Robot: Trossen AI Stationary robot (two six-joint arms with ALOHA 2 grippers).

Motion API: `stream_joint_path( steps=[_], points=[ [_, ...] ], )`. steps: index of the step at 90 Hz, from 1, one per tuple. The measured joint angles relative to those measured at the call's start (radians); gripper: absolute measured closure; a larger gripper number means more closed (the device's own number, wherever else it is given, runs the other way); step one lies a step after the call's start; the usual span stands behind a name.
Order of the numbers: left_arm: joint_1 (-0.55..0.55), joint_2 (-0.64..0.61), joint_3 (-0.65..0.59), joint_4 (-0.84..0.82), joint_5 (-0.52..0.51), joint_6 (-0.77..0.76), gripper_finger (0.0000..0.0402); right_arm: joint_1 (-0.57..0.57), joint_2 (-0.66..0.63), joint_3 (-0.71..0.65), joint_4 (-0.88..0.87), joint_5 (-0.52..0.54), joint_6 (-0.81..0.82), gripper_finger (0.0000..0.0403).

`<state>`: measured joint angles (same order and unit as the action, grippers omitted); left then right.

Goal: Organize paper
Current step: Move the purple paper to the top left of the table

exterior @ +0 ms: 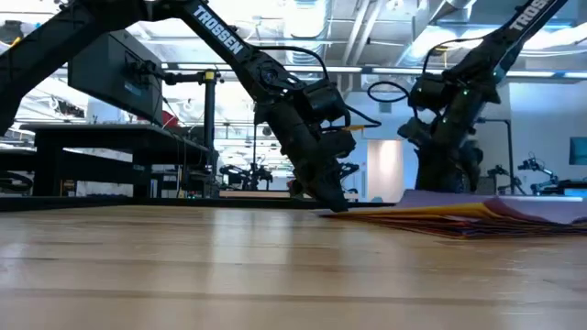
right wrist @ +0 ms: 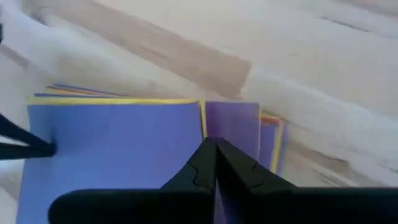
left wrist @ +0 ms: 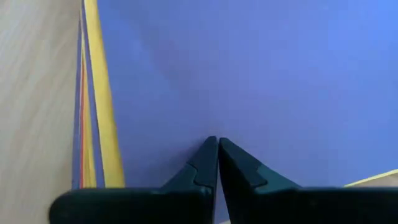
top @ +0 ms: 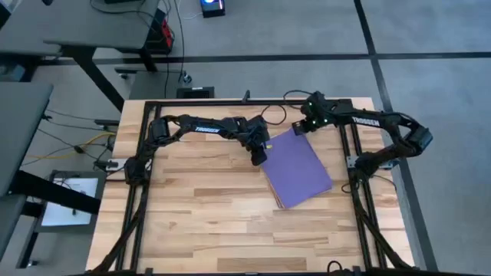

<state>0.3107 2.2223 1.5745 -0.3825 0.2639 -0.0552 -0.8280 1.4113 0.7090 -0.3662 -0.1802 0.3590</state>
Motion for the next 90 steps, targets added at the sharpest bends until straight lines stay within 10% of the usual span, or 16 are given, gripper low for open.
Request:
stream_joint_path(
  steps=[90],
  points=[
    [0.0,0.0,0.0,-0.004,0.0,0.011,0.0402,0.024,0.06,-0.032,0.035,0.042,-0.002,0.0403]
  ],
)
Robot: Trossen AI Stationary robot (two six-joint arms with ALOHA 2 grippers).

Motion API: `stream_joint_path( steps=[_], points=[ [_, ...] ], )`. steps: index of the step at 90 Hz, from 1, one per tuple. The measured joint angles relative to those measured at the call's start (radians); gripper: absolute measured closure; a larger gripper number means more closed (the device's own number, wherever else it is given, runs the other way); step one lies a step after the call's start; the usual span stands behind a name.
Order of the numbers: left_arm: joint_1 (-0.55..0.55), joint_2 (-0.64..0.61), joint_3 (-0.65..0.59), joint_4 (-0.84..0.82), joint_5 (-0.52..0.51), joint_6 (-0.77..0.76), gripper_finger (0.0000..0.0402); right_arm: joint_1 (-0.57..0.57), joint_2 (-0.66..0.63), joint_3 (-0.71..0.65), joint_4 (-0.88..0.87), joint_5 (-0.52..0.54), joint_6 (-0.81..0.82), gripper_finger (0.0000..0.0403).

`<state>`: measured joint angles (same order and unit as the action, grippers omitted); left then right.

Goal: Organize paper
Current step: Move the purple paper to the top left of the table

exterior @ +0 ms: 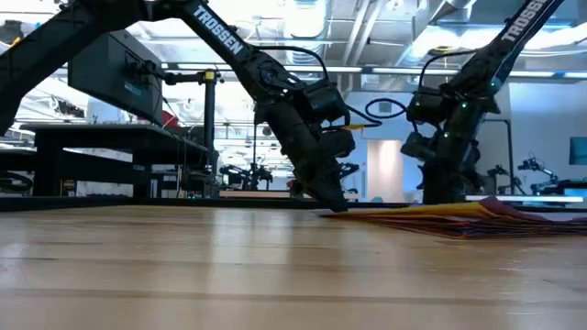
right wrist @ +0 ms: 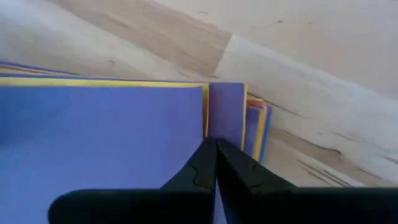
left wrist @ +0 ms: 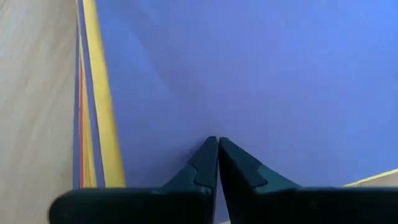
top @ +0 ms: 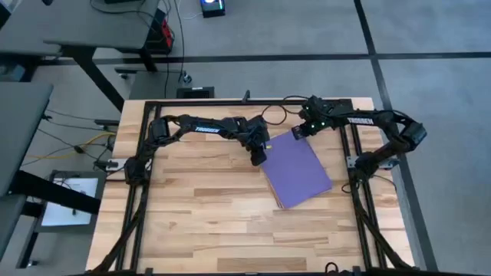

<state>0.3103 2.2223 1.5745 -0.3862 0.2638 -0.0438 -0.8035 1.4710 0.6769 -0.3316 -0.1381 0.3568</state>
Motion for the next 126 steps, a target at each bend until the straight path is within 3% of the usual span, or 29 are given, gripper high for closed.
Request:
stream_joint_path(
  steps=[49,76,105,126],
  points=[
    [0.0,0.0,0.0,0.001,0.0,-0.001,0.0402,0.069,-0.026,0.0,-0.011,-0.024,-0.021,0.0403],
    [0.0,0.0,0.0,0.001,0.0,-0.001,0.0402,0.085,-0.066,0.019,-0.018,-0.095,-0.009,0.0403],
    [0.0,0.0,0.0,0.001,0.0,-0.001,0.0402,0.128,-0.112,0.058,-0.175,-0.099,0.004,0.0403],
    [0.0,0.0,0.0,0.002,0.0,-0.001,0.0402,0.204,-0.112,0.058,-0.192,-0.102,0.003,0.0403]
  ],
)
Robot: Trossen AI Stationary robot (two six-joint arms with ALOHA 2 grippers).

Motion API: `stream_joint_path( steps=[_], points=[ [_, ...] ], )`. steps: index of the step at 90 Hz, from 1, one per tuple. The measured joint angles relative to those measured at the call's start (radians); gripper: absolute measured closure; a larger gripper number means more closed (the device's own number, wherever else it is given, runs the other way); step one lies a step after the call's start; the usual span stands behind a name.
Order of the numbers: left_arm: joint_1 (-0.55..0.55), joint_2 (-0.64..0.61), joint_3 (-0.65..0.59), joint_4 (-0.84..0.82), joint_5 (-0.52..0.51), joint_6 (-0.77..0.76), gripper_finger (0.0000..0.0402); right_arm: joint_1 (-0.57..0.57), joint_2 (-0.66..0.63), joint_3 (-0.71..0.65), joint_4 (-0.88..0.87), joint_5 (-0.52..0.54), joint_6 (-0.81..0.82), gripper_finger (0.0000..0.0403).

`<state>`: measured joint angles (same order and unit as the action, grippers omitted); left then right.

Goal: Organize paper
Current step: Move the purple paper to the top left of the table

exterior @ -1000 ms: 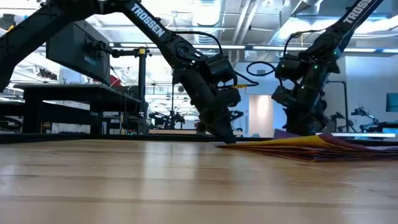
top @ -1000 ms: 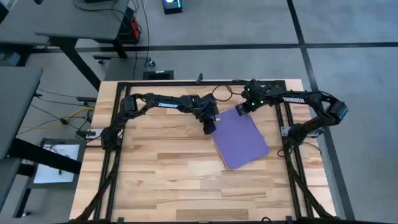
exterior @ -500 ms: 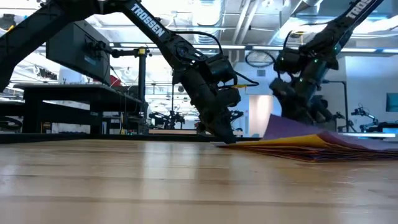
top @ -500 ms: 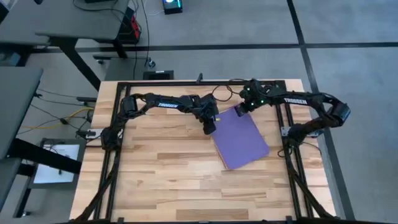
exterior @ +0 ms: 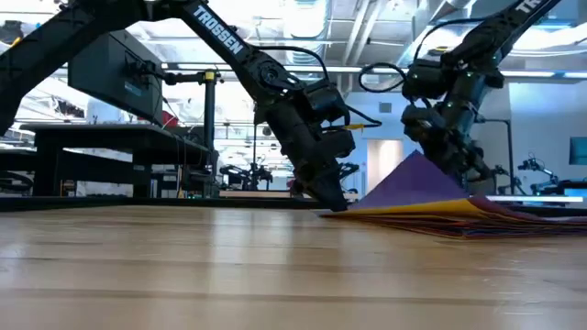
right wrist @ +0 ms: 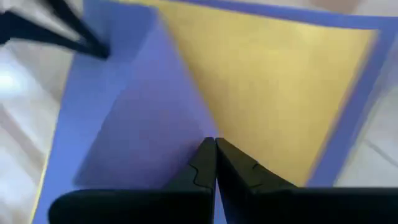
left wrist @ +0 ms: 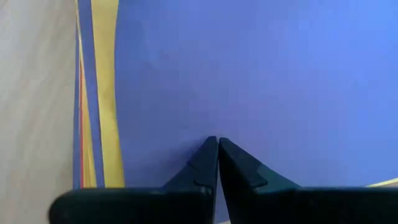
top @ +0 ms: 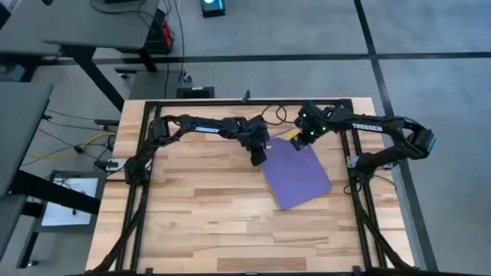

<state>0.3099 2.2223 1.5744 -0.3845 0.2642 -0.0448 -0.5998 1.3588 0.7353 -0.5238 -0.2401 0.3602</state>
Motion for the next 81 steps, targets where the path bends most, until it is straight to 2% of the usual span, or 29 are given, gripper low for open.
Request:
stream_joint_path(
  steps=[18,35,49,65,81],
  points=[
    [0.0,0.0,0.0,0.001,0.0,0.0,0.0402,-0.003,0.058,-0.027,0.102,0.084,0.006,0.0403],
    [-0.001,0.0,0.0,0.001,0.0,-0.005,0.0402,-0.054,0.17,-0.037,0.152,0.088,-0.008,0.0403],
    [-0.003,0.0,0.001,-0.019,-0.002,-0.02,0.0402,-0.065,0.193,-0.034,0.149,0.081,-0.018,0.0403],
    [-0.003,-0.004,0.003,-0.178,-0.017,-0.002,0.0402,-0.076,0.195,-0.033,0.128,0.079,-0.049,0.0403],
    [-0.002,-0.027,0.002,-0.351,-0.034,0.027,0.0402,-0.108,0.194,-0.034,0.061,0.128,-0.096,0.0403]
  ],
)
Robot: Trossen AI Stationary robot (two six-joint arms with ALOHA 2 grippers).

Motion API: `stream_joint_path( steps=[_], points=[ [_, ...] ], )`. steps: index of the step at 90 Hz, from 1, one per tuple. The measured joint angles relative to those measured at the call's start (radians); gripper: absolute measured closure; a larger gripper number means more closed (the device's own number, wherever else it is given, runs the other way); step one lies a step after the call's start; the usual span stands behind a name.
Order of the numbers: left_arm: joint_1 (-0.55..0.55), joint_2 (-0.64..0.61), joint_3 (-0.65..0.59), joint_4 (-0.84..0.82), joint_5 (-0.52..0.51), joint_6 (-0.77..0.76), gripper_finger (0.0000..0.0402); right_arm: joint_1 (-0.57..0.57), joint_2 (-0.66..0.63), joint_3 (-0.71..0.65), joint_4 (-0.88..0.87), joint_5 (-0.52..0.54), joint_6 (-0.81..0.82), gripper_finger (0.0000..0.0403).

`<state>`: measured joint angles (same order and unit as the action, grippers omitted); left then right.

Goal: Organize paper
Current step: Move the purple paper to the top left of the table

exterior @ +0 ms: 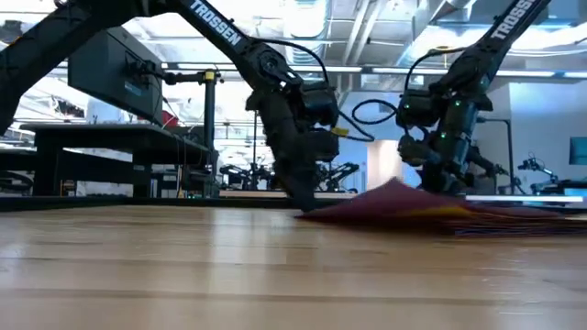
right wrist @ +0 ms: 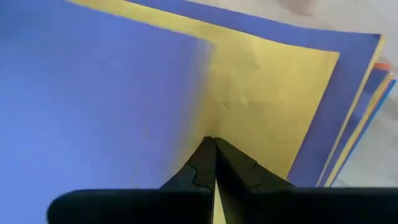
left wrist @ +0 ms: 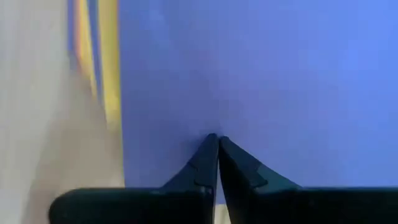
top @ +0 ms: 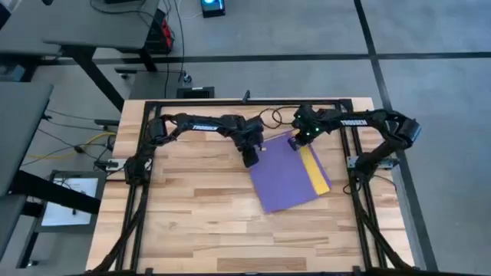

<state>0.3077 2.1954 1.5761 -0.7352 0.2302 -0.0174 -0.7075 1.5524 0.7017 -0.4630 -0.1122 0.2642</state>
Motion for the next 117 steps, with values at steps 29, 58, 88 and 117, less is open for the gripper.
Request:
stream_joint_path(
  steps=[29,58,88,117],
  points=[
    [0.0,-0.07,-0.007,-0.346,-0.207,0.061,0.0402,-0.056,-0.008,0.0,-0.053,0.007,-0.033,0.0403],
    [0.0,-0.355,-0.02,-0.246,-0.228,-0.073,0.0402,-0.04,-0.154,0.063,-0.064,0.023,-0.037,0.0403],
    [-0.045,-0.512,-0.389,-0.212,-0.238,-0.618,0.0402,-0.034,-0.205,0.076,-0.075,0.008,-0.03,0.0403],
    [-0.052,-0.744,-0.792,0.011,-0.257,-1.03,0.0402,-0.026,-0.205,0.076,-0.06,0.005,-0.034,0.0403]
  ],
)
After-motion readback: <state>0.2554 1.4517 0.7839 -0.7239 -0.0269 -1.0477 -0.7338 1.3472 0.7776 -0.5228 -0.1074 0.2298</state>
